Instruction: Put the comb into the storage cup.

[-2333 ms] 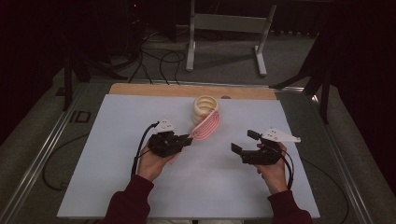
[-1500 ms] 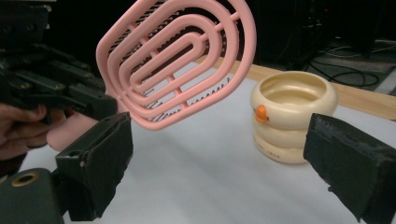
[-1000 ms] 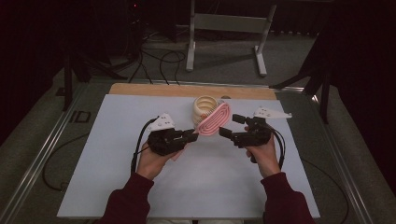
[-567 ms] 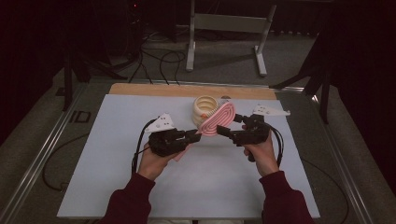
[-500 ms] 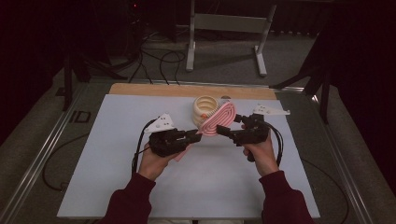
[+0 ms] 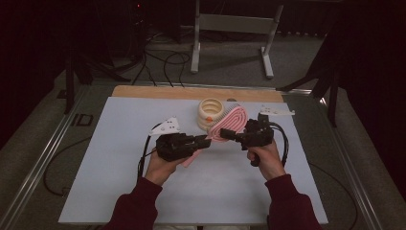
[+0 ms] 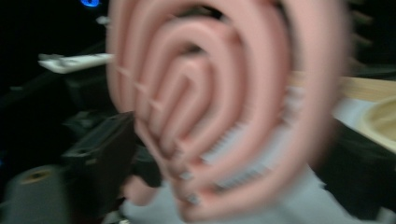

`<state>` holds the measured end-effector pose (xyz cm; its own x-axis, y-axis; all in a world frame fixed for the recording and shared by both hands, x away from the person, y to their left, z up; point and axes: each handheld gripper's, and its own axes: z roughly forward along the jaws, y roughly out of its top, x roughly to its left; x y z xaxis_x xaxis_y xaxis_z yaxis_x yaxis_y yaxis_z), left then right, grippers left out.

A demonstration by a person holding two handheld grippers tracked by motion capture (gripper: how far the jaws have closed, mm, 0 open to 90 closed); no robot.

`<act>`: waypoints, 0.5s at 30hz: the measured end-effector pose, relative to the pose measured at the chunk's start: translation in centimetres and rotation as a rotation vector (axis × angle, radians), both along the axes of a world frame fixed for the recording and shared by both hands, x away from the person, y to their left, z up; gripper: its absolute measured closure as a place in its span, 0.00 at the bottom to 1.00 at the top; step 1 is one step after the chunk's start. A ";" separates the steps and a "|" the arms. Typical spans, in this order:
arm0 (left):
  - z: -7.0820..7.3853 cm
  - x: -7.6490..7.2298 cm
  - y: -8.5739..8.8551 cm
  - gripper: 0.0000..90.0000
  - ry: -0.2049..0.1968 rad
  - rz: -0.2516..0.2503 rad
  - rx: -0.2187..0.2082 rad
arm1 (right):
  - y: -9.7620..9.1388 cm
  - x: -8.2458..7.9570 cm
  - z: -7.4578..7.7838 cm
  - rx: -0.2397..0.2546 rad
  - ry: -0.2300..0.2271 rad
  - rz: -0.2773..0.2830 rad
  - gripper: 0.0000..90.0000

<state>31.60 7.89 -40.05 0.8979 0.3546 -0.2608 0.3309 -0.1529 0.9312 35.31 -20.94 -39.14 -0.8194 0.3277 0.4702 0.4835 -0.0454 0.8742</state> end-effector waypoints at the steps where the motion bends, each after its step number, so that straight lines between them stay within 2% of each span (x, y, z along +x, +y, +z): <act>1: -0.1 0.1 -0.1 0.88 0.004 -0.004 0.008 | 0.1 0.0 0.1 0.016 0.006 0.033 0.18; 3: -0.4 0.2 -0.1 0.88 0.018 -0.005 0.022 | 0.2 -0.1 0.2 0.019 -0.002 0.059 0.22; 5: -0.6 0.3 0.0 0.88 0.027 -0.009 0.014 | 0.3 -0.2 0.3 0.011 -0.004 0.064 0.24; 6: -0.8 0.5 0.2 0.88 0.046 -0.020 -0.007 | 0.4 -0.2 0.3 0.012 -0.004 0.077 0.28; 7: -0.8 0.6 0.3 0.88 0.050 -0.026 -0.015 | 0.4 -0.2 0.2 0.012 0.002 0.090 0.35; 9: -0.8 0.6 0.3 0.88 0.060 -0.036 -0.008 | 0.4 -0.2 0.2 0.002 0.009 0.081 0.42; 11: -0.8 0.6 0.3 0.88 0.060 -0.036 -0.008 | 0.4 -0.1 0.1 0.005 0.016 0.087 0.42; 12: -1.0 0.9 0.5 0.88 0.081 -0.059 -0.019 | 0.4 -0.2 0.1 0.002 0.011 0.092 0.50; 15: -1.2 1.0 0.6 0.88 0.092 -0.074 -0.027 | 0.5 -0.3 0.1 -0.007 0.004 0.087 0.57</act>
